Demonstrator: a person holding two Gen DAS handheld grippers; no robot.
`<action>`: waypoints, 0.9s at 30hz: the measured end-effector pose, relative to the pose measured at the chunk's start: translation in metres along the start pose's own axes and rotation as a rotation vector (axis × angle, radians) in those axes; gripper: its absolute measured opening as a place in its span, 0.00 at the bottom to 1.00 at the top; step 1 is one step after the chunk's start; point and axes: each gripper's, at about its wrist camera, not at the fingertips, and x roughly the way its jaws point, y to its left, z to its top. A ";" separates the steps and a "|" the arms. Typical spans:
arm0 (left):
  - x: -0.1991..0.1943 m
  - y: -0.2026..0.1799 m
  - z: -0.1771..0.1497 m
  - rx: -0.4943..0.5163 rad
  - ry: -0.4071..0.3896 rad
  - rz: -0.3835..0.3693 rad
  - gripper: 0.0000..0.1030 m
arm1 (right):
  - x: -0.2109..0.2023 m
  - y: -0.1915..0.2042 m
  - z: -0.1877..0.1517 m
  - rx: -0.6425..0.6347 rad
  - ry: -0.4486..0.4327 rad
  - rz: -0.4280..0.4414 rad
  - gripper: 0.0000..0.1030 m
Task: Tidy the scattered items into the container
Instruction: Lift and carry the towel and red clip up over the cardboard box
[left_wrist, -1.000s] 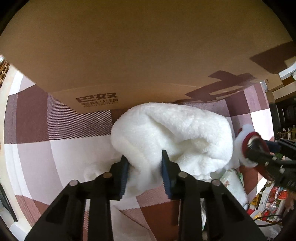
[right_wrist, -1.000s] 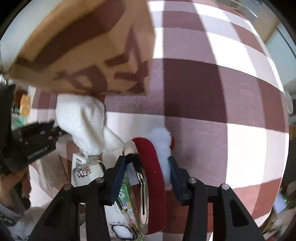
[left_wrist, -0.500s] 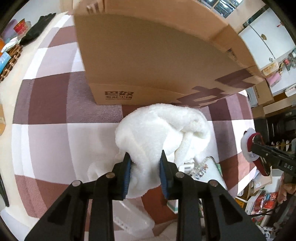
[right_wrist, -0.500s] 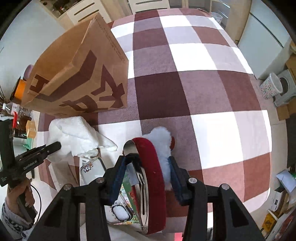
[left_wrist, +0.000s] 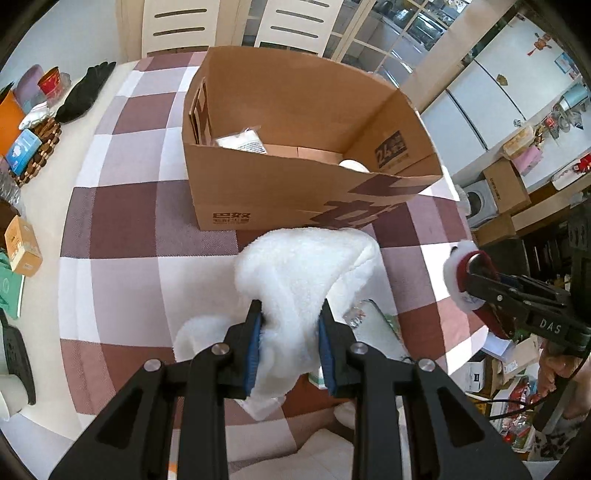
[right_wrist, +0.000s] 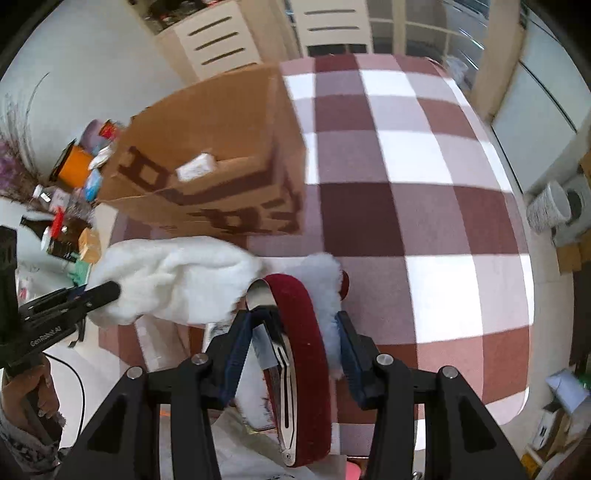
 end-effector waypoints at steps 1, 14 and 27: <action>-0.004 0.000 0.000 0.000 -0.004 -0.004 0.27 | -0.001 0.005 0.001 -0.013 0.000 0.004 0.45; -0.057 -0.018 0.014 0.024 -0.124 -0.039 0.27 | -0.031 0.039 0.010 -0.118 -0.030 0.013 0.45; -0.099 -0.031 0.032 0.029 -0.200 -0.095 0.27 | -0.054 0.051 0.024 -0.150 -0.062 0.025 0.45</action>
